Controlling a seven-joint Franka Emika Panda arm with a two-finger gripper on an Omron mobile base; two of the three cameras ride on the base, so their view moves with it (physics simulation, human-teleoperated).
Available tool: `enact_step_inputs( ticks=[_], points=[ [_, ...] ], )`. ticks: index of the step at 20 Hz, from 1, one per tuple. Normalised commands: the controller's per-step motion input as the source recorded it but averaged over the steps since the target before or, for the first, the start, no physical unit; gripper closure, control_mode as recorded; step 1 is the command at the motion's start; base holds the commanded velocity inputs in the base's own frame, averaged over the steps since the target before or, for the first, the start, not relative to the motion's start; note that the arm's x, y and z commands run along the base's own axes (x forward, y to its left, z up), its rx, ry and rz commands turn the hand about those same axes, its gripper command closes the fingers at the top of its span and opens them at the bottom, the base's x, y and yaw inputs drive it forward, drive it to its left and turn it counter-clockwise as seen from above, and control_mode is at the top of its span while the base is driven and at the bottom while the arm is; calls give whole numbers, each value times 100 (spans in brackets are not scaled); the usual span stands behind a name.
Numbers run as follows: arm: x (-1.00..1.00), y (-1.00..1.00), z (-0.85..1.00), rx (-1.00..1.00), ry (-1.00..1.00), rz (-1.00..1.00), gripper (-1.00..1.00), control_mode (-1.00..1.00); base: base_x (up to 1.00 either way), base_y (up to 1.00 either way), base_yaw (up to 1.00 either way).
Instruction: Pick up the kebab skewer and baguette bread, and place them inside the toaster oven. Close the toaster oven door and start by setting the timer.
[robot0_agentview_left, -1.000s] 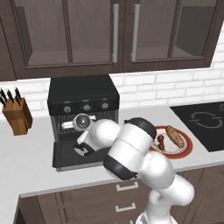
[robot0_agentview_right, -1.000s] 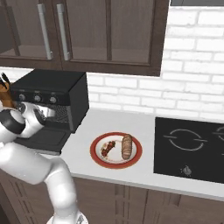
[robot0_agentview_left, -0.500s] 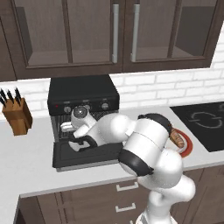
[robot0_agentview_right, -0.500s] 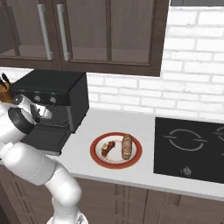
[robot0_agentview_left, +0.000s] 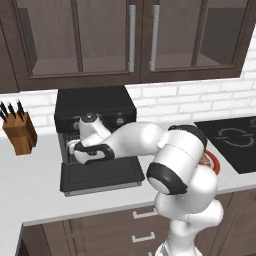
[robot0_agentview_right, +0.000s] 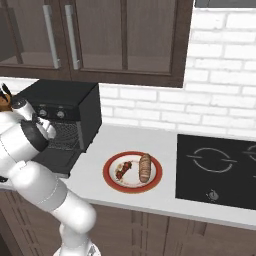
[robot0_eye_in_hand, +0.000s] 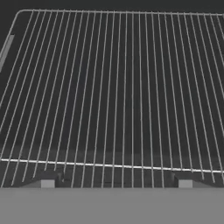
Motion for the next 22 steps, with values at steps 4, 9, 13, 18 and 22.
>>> enact_step_inputs(
  ticks=[4, 9, 13, 18, 22],
  points=[
    [-100, -3, -100, -2, 28, -8, -100, -100, 0, 0, 0],
    [-100, -14, -100, -3, 31, -7, -100, -100, 0, 0, 0],
    [-100, -17, -100, -3, 30, -7, -100, -100, 0, 0, 0],
    [-100, -13, -100, -4, 23, -8, -100, -100, 0, 0, 0],
    [-100, -11, -100, -6, 14, -9, -100, -100, 0, 0, 0]
  ],
)
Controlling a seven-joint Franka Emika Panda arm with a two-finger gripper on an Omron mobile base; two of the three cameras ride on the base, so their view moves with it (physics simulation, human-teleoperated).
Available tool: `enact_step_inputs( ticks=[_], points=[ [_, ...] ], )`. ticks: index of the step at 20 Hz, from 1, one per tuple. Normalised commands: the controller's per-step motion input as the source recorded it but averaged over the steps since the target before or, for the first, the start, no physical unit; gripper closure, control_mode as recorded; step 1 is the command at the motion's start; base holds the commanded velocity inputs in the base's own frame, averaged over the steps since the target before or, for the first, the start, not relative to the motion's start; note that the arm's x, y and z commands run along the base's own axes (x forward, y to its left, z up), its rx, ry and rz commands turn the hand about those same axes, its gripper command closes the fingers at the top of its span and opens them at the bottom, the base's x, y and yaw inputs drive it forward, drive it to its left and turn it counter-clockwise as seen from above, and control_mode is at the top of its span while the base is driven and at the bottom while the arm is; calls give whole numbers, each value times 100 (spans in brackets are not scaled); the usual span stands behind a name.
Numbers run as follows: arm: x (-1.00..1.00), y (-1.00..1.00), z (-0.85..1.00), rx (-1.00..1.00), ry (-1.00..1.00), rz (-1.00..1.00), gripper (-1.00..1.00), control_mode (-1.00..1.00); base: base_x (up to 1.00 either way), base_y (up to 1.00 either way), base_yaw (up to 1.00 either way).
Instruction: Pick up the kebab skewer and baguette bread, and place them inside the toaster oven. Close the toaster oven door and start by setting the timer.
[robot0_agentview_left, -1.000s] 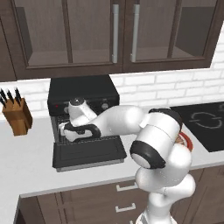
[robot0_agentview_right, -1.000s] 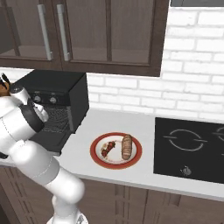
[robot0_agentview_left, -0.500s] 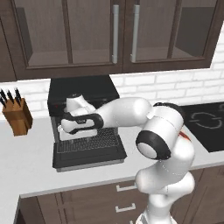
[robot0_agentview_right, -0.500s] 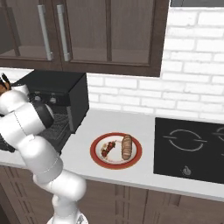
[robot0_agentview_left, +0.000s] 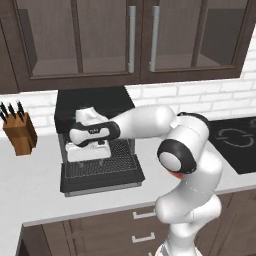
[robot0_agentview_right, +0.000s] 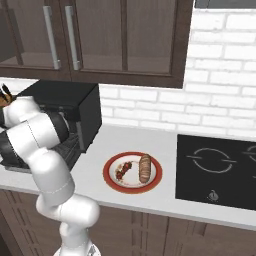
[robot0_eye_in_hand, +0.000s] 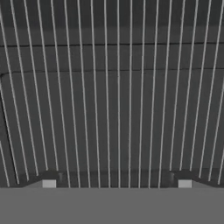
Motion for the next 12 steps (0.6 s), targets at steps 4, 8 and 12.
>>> enact_step_inputs(
  ticks=[4, 8, 12],
  points=[
    [-96, -19, -62, -4, 5, -6, -100, -100, 0, 0, 0],
    [-96, -36, 80, 0, -15, 0, -100, -100, 0, 0, 0],
    [-78, -78, 41, 0, -12, 0, -100, -100, 0, 0, 0]
  ],
)
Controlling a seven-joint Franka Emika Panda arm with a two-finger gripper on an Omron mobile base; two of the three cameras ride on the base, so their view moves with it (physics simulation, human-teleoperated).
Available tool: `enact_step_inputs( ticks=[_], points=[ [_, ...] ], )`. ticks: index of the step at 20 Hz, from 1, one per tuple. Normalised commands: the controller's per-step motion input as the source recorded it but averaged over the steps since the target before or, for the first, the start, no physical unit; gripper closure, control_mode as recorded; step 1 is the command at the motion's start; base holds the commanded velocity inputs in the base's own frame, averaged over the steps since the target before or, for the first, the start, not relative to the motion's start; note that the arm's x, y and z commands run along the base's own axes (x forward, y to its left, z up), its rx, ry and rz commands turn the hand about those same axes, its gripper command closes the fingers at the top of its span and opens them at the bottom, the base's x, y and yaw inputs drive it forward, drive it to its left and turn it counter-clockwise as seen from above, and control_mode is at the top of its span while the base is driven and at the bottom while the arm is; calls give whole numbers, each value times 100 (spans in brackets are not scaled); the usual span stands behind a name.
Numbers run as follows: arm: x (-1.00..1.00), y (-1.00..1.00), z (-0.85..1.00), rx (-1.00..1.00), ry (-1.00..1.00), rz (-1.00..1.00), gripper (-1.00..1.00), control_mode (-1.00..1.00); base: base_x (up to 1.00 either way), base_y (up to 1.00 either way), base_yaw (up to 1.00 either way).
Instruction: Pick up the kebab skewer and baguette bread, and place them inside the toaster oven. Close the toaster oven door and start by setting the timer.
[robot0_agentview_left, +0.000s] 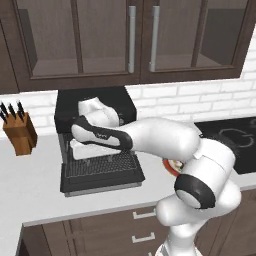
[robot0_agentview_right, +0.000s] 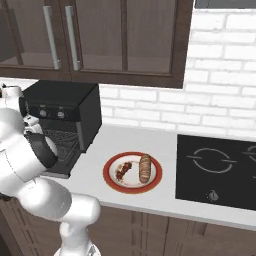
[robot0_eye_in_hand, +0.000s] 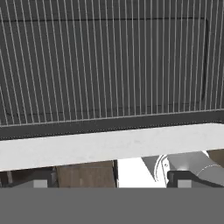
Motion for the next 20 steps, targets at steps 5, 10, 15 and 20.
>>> enact_step_inputs(
  ticks=[5, 10, 15, 20],
  points=[
    [-54, -100, 8, 2, 0, 0, -100, -100, 0, 0, 0],
    [-38, -100, 18, 7, 0, 0, -100, -100, 0, 0, 0],
    [-2, -100, 2, 1, 1, -7, -100, -100, 0, 0, 0],
    [-1, -100, 0, 0, 0, -6, -100, -100, 0, 0, 0]
  ],
)
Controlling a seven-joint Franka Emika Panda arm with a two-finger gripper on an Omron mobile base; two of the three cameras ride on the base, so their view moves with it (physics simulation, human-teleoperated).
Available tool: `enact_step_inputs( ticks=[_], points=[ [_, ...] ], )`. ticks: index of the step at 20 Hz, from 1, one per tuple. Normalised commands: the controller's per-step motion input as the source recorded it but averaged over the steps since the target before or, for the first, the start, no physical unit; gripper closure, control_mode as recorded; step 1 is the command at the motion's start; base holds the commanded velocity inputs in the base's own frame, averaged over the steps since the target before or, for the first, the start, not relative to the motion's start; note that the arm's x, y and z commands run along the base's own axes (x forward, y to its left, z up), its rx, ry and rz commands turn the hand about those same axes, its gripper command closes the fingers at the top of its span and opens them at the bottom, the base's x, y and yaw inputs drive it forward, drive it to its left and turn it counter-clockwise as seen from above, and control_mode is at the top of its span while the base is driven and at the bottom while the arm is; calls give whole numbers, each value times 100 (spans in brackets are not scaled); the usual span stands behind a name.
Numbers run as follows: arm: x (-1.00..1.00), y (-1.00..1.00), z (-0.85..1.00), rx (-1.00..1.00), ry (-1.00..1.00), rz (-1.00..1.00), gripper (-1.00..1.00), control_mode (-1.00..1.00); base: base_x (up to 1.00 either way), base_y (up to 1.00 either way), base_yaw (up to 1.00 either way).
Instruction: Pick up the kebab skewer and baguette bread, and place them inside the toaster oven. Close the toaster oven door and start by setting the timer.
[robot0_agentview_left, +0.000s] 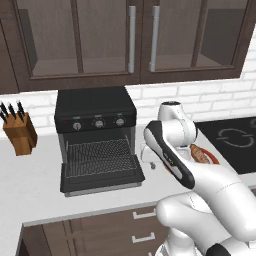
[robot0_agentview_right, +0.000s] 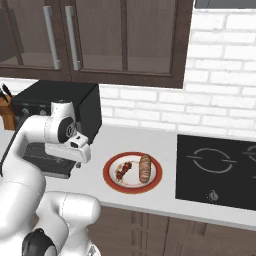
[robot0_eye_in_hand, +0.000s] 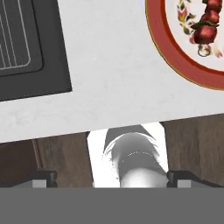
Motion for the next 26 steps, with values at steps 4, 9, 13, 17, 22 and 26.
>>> enact_step_inputs(
  ticks=[4, 9, 13, 17, 22, 26],
  points=[
    [0, -100, 0, 0, 0, -3, -100, -100, 0, 0, 0],
    [3, -99, -13, -1, 0, 0, -100, -100, 0, 0, 0],
    [33, -80, -19, 0, 0, 0, -100, -100, 0, 0, 0],
    [62, -29, -26, 0, 0, -4, -100, -100, 0, 0, 0],
    [51, 23, -24, 0, 0, -10, -100, -100, 0, 0, 0],
    [27, 3, -40, 0, 0, -13, -100, -100, 0, 0, 0]
  ],
)
